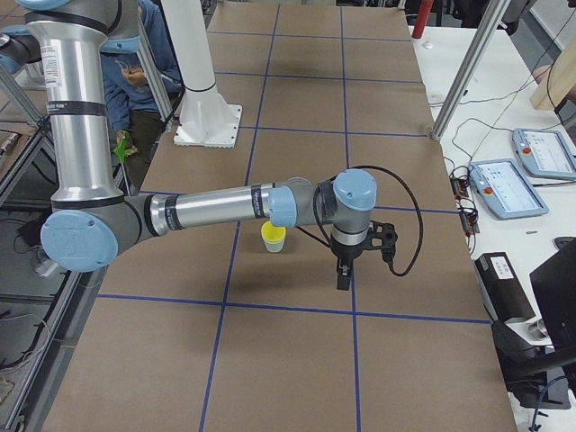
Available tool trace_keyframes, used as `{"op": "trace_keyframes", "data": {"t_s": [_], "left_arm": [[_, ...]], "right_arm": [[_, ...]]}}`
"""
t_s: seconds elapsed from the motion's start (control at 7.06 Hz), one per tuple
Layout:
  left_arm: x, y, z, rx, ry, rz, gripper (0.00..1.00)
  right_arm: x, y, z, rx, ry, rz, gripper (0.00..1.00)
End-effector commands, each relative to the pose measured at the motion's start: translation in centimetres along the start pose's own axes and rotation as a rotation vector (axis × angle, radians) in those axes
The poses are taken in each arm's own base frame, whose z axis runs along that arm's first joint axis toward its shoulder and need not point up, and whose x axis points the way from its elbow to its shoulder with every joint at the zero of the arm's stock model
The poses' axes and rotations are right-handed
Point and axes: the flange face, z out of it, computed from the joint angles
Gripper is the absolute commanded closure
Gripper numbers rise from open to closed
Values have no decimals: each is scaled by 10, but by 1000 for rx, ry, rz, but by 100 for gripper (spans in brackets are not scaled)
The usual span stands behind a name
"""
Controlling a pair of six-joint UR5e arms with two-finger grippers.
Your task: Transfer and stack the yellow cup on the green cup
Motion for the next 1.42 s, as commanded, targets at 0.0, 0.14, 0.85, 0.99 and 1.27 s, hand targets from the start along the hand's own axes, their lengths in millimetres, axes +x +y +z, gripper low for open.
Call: {"op": "trace_keyframes", "data": {"t_s": [0.0,0.14,0.85,0.99,1.27], "left_arm": [[8,46,25,-90,-82,-8,0],[6,52,31,-114,-49,-37,0],[-13,103,54,-143,4,-45,0],[-2,99,42,-127,7,-48,0],[4,99,39,-144,8,-62,0]], "right_arm": [[20,0,-9,9,-10,-29,0],[25,-2,-2,-3,-15,-21,0],[42,15,17,-29,-13,19,0],[35,5,11,-18,-24,2,0],[39,13,22,-44,-78,11,0]]}}
